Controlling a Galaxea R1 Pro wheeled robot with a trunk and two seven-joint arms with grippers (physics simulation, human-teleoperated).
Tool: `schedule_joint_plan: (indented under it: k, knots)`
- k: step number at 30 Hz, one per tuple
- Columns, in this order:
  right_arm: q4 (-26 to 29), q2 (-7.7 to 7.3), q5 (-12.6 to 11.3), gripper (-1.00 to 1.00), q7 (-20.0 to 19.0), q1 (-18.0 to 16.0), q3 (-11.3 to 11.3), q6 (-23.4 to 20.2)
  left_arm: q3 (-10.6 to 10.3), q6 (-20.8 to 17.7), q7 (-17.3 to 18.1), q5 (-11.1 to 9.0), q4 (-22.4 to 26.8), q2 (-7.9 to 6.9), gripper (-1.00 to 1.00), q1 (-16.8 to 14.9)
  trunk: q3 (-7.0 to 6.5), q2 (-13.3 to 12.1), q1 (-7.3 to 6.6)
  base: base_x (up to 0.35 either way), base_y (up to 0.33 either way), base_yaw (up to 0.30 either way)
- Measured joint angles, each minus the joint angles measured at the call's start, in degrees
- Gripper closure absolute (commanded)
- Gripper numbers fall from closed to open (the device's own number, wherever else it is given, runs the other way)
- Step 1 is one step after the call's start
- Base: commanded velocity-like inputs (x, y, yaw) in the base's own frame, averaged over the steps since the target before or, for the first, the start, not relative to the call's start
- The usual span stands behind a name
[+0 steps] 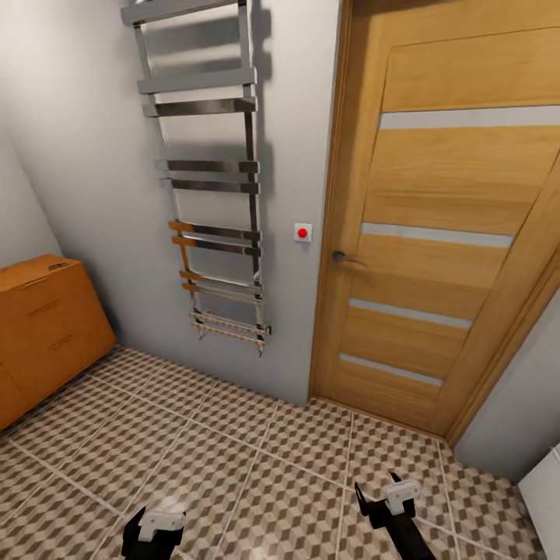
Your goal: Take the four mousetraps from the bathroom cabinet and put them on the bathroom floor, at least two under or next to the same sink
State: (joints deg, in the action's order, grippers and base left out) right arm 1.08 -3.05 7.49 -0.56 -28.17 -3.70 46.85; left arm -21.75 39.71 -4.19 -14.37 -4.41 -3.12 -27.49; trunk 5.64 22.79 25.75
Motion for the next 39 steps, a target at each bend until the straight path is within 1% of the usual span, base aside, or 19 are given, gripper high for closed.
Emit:
schedule_joint_plan:
  k: [28,39]
  knots:
    - [0.0,0.00,0.0,-1.00,0.0,0.0,0.0,0.0,0.0,0.0,0.0,0.0,0.0,0.00,-1.00,0.0,0.00,0.0,0.00,0.001,0.000,0.253]
    - [0.0,0.00,0.0,-1.00,0.0,0.0,0.0,0.0,0.0,0.0,0.0,0.0,0.0,0.00,-1.00,0.0,0.00,0.0,-0.01,0.110,-0.070,0.253]
